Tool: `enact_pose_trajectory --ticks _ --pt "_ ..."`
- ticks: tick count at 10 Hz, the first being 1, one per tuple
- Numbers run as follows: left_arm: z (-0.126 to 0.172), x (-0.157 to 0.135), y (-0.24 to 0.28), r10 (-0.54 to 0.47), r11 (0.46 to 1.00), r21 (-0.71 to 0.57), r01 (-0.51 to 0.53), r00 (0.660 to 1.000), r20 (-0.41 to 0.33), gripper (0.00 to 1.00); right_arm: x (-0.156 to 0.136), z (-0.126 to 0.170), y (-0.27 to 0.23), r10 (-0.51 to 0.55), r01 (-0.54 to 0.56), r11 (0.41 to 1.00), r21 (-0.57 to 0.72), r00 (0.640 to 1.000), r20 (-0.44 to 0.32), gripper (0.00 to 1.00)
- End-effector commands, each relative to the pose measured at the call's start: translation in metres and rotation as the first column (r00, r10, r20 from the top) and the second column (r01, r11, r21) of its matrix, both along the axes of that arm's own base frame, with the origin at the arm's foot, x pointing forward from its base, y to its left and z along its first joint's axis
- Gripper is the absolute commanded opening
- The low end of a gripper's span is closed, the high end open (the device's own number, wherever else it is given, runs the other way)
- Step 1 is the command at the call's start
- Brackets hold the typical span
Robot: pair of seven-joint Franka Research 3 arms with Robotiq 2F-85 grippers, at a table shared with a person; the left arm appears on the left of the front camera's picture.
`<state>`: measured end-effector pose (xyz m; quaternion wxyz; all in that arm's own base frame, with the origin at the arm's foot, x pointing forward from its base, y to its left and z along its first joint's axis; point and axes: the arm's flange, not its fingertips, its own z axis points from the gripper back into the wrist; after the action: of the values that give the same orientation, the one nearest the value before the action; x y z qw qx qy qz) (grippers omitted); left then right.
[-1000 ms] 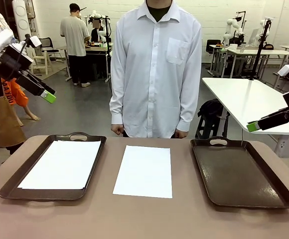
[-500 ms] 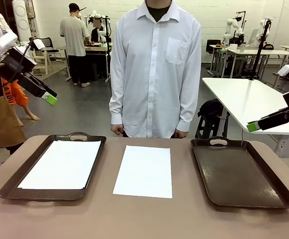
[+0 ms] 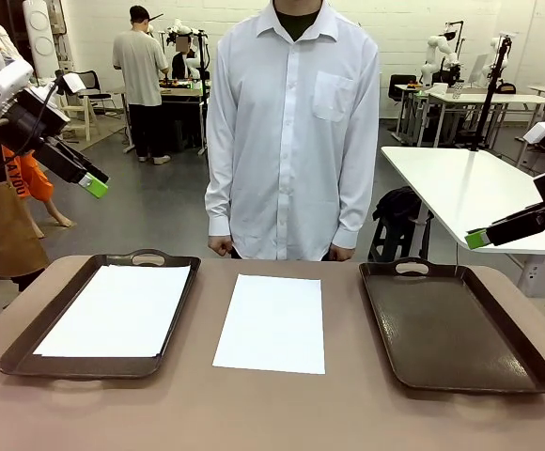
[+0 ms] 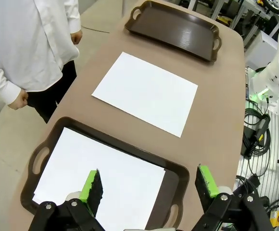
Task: Sort the A4 documents.
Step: Receive the A4 Paper.
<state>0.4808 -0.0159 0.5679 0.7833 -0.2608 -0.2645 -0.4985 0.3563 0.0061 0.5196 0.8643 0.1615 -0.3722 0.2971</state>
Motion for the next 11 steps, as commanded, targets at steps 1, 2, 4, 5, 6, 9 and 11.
enact_pose_trajectory --ticks 1,2,4,5,6,9,11 --pt "0.0012 -0.0016 -0.0005 -0.009 1.000 -0.001 0.009 1.000 0.018 1.00 0.0002 -0.0007 0.0003 0.002 -0.002 1.000 0.001 1.000 -0.002 1.00" --pt "0.0012 -0.0016 -0.0005 -0.009 1.000 -0.001 0.009 1.000 0.018 1.00 0.0002 -0.0007 0.0003 0.002 -0.002 1.000 0.001 1.000 -0.002 1.00" --pt "0.0012 -0.0016 -0.0005 -0.009 1.000 -0.001 0.009 1.000 0.018 1.00 0.0002 -0.0007 0.0003 0.002 -0.002 1.000 0.001 1.000 -0.002 1.00" --pt "0.0012 -0.0016 -0.0005 -0.009 1.000 -0.001 0.009 1.000 0.018 1.00 0.0002 -0.0007 0.0003 0.002 -0.002 1.000 0.001 1.000 -0.002 1.00" --pt "0.0012 -0.0016 -0.0005 -0.009 1.000 -0.001 0.009 1.000 0.018 1.00 0.0002 -0.0007 0.0003 0.002 -0.002 1.000 0.001 1.000 -0.002 1.00" --pt "0.0012 -0.0016 -0.0005 -0.009 1.000 -0.001 0.009 1.000 0.018 1.00 0.0002 -0.0007 0.0003 0.002 -0.002 1.000 0.001 1.000 -0.002 1.00" --pt "0.0012 -0.0016 -0.0005 -0.009 1.000 -0.001 0.009 1.000 0.018 1.00 0.0002 -0.0007 0.0003 0.002 -0.002 1.000 0.001 1.000 -0.002 1.00"
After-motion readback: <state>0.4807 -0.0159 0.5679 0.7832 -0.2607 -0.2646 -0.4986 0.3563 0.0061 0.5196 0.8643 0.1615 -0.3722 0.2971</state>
